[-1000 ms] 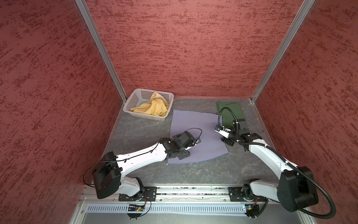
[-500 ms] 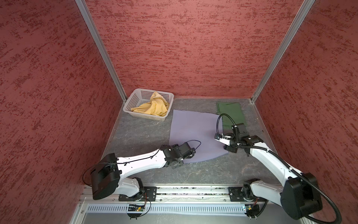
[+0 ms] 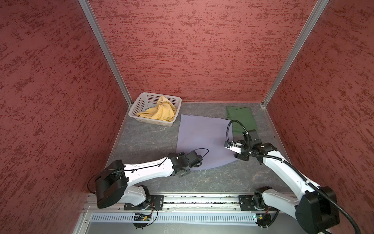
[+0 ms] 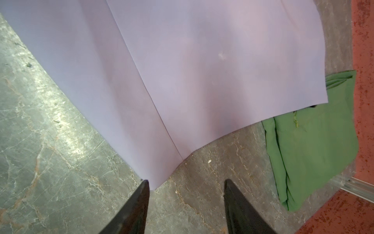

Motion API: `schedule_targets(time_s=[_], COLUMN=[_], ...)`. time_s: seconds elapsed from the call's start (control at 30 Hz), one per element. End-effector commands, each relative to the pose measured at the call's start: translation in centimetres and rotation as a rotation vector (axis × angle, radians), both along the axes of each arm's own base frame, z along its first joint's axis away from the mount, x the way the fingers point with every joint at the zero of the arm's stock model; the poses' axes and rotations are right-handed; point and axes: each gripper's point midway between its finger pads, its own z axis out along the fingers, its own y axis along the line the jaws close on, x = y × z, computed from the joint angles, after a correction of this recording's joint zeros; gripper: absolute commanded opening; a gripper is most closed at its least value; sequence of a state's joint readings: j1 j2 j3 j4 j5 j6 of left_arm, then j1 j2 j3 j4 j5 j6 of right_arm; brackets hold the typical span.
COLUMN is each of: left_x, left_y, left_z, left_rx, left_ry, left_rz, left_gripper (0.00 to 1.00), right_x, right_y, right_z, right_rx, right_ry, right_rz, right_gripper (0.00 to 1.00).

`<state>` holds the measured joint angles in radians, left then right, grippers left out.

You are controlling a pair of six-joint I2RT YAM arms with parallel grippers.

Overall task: Fold and stack skirts
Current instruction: Fold the skirt at the center of the table.

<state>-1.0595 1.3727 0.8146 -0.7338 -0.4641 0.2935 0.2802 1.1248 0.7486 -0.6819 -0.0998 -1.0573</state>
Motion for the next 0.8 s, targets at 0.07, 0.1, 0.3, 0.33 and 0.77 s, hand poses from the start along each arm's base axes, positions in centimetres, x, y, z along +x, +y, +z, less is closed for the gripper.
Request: schedule_targets(time_s=[0.07, 0.1, 0.3, 0.33, 0.77], left_x=[0.2, 0.1, -0.5, -0.5, -2.0], left_y=[0.8, 0.9, 1.5, 1.5, 1.5], left_z=[-0.6, -0.7, -1.7, -1.7, -2.6], left_rx=[0.003, 0.004, 0.045, 0.047, 0.064], left_ry=[-0.001, 0.004, 0.049, 0.054, 0.101], left_rz=[0.053, 0.054, 0.07, 0.074, 0.048], left_gripper=[0.78, 0.78, 0.75, 0.76, 0.77], right_x=[-1.4, -1.6, -1.9, -1.9, -2.0], right_y=[-0.1, 0.1, 0.8, 0.9, 1.4], right_z=[-0.2, -0.2, 0.1, 0.1, -0.4], right_rx=[-0.031, -0.027, -0.012, -0.011, -0.005], right_ry=[0.027, 0.031, 0.021, 0.022, 0.045], right_rz=[0.038, 0.045, 0.073, 0.077, 0.1], right_gripper=[0.59, 0.59, 0.6, 0.6, 0.59])
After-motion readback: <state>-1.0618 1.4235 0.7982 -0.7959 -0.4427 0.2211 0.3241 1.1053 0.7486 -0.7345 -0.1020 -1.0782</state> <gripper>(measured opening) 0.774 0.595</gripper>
